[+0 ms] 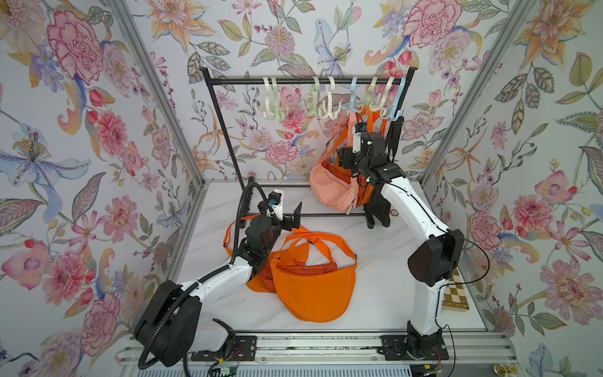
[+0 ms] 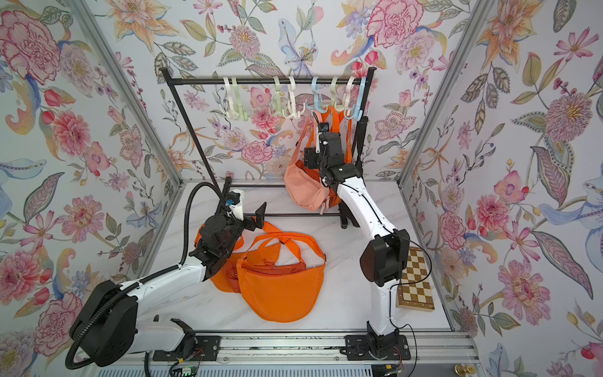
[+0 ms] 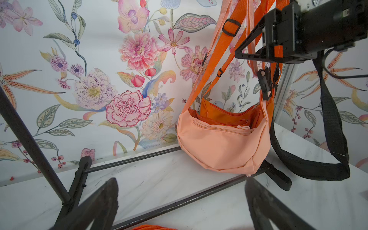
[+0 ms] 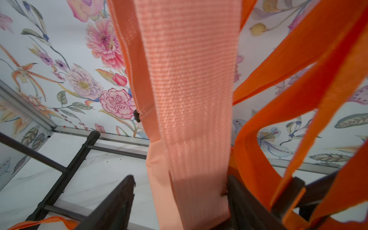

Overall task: Take the bag off the hook
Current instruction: Pick up the bag from the hook.

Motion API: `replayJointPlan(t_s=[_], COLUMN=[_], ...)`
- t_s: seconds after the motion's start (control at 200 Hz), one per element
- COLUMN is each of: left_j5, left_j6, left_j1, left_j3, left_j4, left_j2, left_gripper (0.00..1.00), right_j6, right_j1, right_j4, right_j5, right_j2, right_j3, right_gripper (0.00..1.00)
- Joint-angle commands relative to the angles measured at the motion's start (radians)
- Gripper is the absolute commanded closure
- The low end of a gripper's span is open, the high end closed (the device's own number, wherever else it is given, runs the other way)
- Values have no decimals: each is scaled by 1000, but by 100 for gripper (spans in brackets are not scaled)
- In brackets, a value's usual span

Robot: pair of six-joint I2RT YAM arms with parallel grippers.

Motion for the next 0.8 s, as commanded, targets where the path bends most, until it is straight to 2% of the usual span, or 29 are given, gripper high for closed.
replayJointPlan(t_s=[0.0, 0.145, 0.305, 0.385, 0.475, 0.56, 0.605, 0.736, 0.796], left_j5=[-11, -21, 32, 29, 18, 39, 52, 56, 85], left_j6=[17, 27, 37, 45, 94, 175, 229, 358, 374], left_j1=[-3, -2, -2, -2, -3, -2, -3, 3, 17], left_j3=[-26, -37, -14, 25, 83, 143, 192, 386, 494], left_j4=[51, 88, 134, 135, 158, 265, 305, 366, 368], left_j2=[-17, 3, 52, 90, 139, 202, 278, 437, 510], left_gripper=[1, 1, 1, 1, 1, 1, 1, 1, 0], right_j6=[-42, -53, -72, -102, -121, -118, -116, -96, -84], right_j1=[3, -6, 3, 15, 25, 22, 19, 3, -4], right_j4=[-57, -58, -52, -34, -24, -24, -24, -24, -24], right_j5=[95, 102, 72, 67, 56, 41, 34, 0, -22], right_j2=[37, 51, 10, -22, -55, -81, -92, -118, -127], right_j3=[64, 81, 41, 10, -11, -18, -18, -29, -40], right_gripper=[32, 55, 89, 100, 100, 100, 100, 100, 100])
